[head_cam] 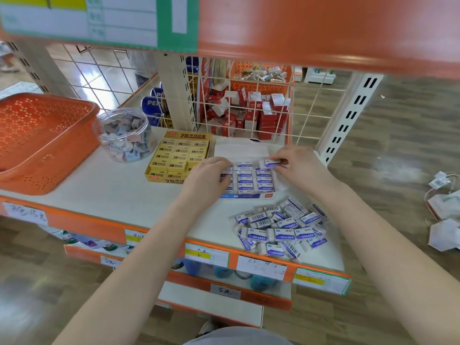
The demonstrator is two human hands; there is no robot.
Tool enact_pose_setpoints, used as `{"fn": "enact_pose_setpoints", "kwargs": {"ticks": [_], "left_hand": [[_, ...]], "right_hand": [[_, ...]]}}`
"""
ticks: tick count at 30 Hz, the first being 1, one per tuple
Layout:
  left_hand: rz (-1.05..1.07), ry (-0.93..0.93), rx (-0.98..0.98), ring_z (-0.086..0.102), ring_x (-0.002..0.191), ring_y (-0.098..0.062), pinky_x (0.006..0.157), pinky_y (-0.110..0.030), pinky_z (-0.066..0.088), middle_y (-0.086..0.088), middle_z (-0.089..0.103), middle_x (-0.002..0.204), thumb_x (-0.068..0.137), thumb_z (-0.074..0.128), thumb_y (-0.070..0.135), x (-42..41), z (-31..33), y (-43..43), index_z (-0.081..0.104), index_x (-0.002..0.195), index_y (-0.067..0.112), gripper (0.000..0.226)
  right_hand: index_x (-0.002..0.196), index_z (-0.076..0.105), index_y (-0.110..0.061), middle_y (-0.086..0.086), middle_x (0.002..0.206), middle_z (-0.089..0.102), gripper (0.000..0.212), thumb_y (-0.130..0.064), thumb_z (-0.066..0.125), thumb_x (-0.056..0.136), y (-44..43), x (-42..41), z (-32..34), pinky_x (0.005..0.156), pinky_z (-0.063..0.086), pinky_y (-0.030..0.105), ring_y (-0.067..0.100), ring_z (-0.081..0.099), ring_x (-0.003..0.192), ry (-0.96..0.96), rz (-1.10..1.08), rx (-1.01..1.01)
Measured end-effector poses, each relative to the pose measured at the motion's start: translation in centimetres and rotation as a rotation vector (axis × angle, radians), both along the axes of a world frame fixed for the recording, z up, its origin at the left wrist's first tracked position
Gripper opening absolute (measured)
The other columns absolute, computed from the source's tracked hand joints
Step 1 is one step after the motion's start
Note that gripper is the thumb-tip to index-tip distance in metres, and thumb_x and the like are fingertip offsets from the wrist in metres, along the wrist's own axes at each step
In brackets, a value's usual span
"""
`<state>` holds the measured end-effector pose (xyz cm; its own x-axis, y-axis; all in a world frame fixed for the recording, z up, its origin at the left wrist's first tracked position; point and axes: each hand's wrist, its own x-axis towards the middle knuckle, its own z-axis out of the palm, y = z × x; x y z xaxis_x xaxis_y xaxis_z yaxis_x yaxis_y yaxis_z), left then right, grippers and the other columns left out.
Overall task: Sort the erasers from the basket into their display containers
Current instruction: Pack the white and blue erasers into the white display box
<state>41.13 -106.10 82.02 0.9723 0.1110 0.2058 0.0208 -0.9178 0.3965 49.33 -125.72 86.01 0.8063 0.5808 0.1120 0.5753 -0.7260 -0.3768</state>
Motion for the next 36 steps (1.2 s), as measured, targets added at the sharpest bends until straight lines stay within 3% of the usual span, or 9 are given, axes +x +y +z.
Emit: {"fn": "enact_pose_setpoints", "kwargs": {"ticks": [3, 7, 15, 19, 24, 29, 33, 36], "left_hand": [[-0.036, 0.051, 0.097, 0.051, 0.123, -0.016, 0.105, -0.032, 0.036, 0.004, 0.055, 0.136, 0.095, 0.049, 0.02, 0.0, 0.2, 0.3, 0.059, 0.129, 0.017, 0.035], [-0.047, 0.06, 0.18, 0.046, 0.127, -0.012, 0.103, -0.028, 0.032, 0.008, 0.049, 0.141, 0.097, 0.044, 0.022, -0.2, 0.4, 0.0, 0.054, 0.134, 0.021, 0.038], [-0.065, 0.061, 0.165, 0.044, 0.128, -0.014, 0.103, -0.028, 0.031, 0.004, 0.048, 0.142, 0.098, 0.042, 0.018, -0.4, 0.5, -0.2, 0.053, 0.134, 0.016, 0.038], [-0.047, 0.083, 0.129, 0.044, 0.128, -0.014, 0.102, -0.026, 0.032, 0.005, 0.046, 0.143, 0.097, 0.043, 0.018, -0.2, 0.3, -0.2, 0.052, 0.136, 0.017, 0.039], [-0.025, 0.095, 0.106, 0.045, 0.127, -0.014, 0.102, -0.026, 0.034, 0.006, 0.046, 0.144, 0.097, 0.045, 0.019, 0.0, 0.2, -0.2, 0.051, 0.136, 0.018, 0.04], [-0.043, 0.111, 0.084, 0.042, 0.13, -0.018, 0.106, -0.029, 0.031, 0.002, 0.045, 0.144, 0.097, 0.044, 0.017, 0.0, 0.2, -0.2, 0.05, 0.137, 0.015, 0.04], [-0.074, 0.129, 0.099, 0.043, 0.129, -0.019, 0.109, -0.034, 0.03, 0.002, 0.045, 0.144, 0.096, 0.046, 0.018, 0.1, 0.2, -0.2, 0.052, 0.135, 0.016, 0.04], [-0.11, 0.06, 0.029, 0.047, 0.124, -0.016, 0.109, -0.028, 0.024, 0.005, 0.049, 0.14, 0.095, 0.05, 0.017, 0.0, 0.7, -0.9, 0.06, 0.127, 0.019, 0.034]], "right_hand": [[0.123, 0.061, -0.009, 0.009, 0.116, 0.057, 0.031, -0.013, 0.056, 0.092, -0.1, 0.6, -0.4, 0.09, 0.036, 0.025, 0.022, 0.052, 0.105, -0.03, 0.023, -0.1], [0.122, 0.062, -0.009, 0.01, 0.114, 0.054, 0.03, -0.015, 0.052, 0.095, 0.5, 0.7, -0.7, 0.084, 0.031, 0.022, 0.023, 0.05, 0.105, -0.031, 0.036, -0.102], [0.098, 0.071, -0.008, 0.006, 0.102, 0.065, 0.016, -0.018, 0.063, 0.088, 2.2, 1.5, -1.4, 0.079, 0.035, 0.024, 0.02, 0.057, 0.094, -0.081, 0.017, -0.117], [0.089, 0.072, -0.006, 0.006, 0.101, 0.06, 0.01, -0.011, 0.064, 0.086, 2.5, 1.5, -2.2, 0.077, 0.036, 0.022, 0.017, 0.054, 0.09, -0.082, -0.019, -0.053], [0.094, 0.074, -0.006, 0.004, 0.104, 0.054, 0.015, -0.014, 0.064, 0.087, 2.4, 1.4, -2.5, 0.076, 0.033, 0.022, 0.011, 0.042, 0.087, -0.079, -0.041, -0.016], [0.097, 0.074, -0.013, 0.003, 0.106, 0.052, 0.02, -0.022, 0.057, 0.091, 2.1, 1.4, -2.4, 0.078, 0.035, 0.026, 0.02, 0.045, 0.102, -0.089, -0.001, -0.093], [0.121, 0.064, -0.019, 0.004, 0.124, 0.05, 0.031, -0.028, 0.049, 0.096, 1.0, 0.9, -2.4, 0.096, 0.034, 0.033, 0.027, 0.042, 0.113, -0.021, 0.059, -0.161], [0.132, 0.053, -0.021, 0.003, 0.134, 0.05, 0.037, -0.024, 0.051, 0.095, -1.0, 0.3, -1.7, 0.105, 0.031, 0.031, 0.02, 0.045, 0.122, 0.085, 0.054, 0.023]]}}
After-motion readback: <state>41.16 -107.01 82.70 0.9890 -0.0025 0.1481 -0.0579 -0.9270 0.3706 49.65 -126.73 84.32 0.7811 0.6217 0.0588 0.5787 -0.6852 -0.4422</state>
